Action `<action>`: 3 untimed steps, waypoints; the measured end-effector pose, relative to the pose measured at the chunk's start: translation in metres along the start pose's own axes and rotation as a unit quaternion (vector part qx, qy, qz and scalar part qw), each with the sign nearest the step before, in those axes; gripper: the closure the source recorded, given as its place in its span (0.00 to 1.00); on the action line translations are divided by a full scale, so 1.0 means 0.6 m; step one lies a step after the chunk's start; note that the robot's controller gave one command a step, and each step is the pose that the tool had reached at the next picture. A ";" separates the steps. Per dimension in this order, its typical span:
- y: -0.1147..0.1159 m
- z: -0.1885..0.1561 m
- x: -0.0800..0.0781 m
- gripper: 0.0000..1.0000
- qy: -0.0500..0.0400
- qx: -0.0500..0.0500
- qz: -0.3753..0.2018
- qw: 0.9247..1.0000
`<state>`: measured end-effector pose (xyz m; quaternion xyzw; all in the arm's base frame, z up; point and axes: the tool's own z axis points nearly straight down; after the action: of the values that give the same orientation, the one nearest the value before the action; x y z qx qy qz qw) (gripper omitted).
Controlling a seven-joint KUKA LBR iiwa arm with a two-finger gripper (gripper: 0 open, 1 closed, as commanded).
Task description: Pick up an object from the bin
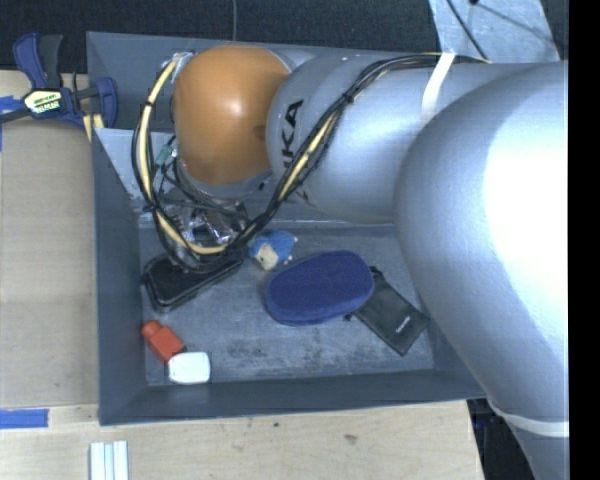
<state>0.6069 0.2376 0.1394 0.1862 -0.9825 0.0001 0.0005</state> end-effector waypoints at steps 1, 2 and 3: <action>0.000 -0.003 -0.001 0.00 -0.002 0.000 0.001 1.000; -0.014 0.093 0.074 0.00 -0.002 -0.001 0.004 1.000; -0.014 0.085 0.068 1.00 -0.006 -0.001 0.004 1.000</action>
Offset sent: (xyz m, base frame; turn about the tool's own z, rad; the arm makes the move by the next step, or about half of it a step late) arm 0.0000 0.0000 0.0000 0.0000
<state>0.5719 0.2149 0.0886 0.1823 -0.9832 -0.0022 -0.0051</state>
